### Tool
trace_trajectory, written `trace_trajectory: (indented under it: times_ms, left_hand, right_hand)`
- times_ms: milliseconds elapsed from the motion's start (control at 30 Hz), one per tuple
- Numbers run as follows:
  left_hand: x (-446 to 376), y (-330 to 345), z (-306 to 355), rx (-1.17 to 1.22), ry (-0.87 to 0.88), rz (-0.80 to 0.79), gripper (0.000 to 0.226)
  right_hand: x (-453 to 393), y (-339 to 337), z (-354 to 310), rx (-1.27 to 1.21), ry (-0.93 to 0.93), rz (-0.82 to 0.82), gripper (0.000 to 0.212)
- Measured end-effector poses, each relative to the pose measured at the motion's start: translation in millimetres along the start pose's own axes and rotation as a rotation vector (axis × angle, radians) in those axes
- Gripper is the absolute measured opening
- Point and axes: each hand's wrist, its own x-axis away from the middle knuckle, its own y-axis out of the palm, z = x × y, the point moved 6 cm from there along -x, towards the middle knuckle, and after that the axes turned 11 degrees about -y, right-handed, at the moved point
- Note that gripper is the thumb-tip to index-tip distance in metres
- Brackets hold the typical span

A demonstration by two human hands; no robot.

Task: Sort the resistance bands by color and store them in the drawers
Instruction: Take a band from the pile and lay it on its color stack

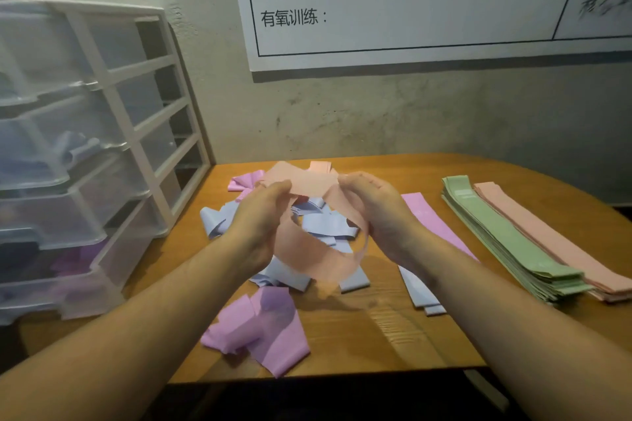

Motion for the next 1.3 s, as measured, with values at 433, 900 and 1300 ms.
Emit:
trace_trajectory:
  times_ms: [433,900,1300]
  left_hand:
    - [12.7,8.6,-46.7,-0.360,-0.094,-0.056,0.016]
    - [43.1,90.4,-17.4,-0.371,0.039,-0.559,0.053]
    - [59.0,180.8,33.9,-0.253,0.440,-0.379,0.015]
  right_hand:
    - [28.5,-51.0,-79.6,0.100,-0.277,0.215,0.002]
    - [37.1,-70.1,-121.5,0.277,-0.456,0.173,0.018]
    - [43.5,-115.6,-138.1,0.290,-0.457,0.226,0.018]
